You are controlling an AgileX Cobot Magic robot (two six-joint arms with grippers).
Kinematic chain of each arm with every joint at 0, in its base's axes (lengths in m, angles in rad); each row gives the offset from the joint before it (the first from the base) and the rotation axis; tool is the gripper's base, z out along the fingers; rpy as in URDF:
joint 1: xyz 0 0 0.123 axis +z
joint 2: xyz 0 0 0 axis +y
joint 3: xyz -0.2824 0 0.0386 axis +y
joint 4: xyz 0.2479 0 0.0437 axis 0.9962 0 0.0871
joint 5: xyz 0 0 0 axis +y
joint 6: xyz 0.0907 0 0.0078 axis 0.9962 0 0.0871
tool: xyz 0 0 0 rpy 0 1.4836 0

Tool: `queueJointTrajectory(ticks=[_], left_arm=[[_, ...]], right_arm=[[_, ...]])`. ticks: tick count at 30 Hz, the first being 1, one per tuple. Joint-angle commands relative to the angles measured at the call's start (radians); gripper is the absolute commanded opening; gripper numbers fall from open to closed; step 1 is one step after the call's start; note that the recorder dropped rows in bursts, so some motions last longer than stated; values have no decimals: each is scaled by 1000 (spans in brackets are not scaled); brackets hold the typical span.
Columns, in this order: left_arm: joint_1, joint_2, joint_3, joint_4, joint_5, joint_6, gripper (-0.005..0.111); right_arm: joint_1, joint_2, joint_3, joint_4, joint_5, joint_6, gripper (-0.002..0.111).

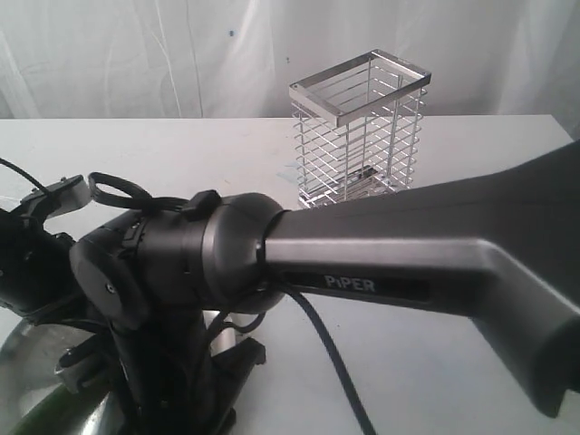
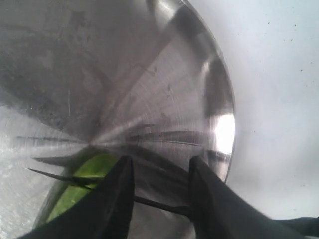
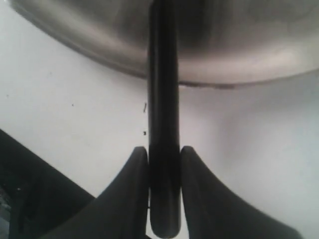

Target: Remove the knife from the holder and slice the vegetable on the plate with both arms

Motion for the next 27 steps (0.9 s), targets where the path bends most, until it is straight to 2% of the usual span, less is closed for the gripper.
queueJointTrajectory(ticks=[1,11,14,15,16,17,18,22,27], left_arm=[[-4,-13,-2,-12,19,-4,42],[-4,-14,-2,-16,9,-4,42],[-4,-14,-2,53,-25,-32,41],[-4,-14,-2,88,-36,-60,38],[-4,-14,-2,118,-48,-95,30],[-4,-14,-2,122,-53,-94,19],[-2,-14,-2,122,-59,-94,0],[17,-15,-33,111,-47,-106,1],[26,-15,-119,2,-41,-107,1]], right_arm=[[-26,37,-66,-20,5,-36,0],[-36,146,-224,11,5,-97,0],[-39,147,-229,11,5,-96,0],[-39,147,-229,11,5,-96,0],[-39,147,-229,11,5,-99,0],[-39,147,-229,11,5,-99,0],[-39,147,-229,13,5,-99,0],[-39,147,-229,17,5,-109,0],[-39,147,-229,17,5,-119,0]])
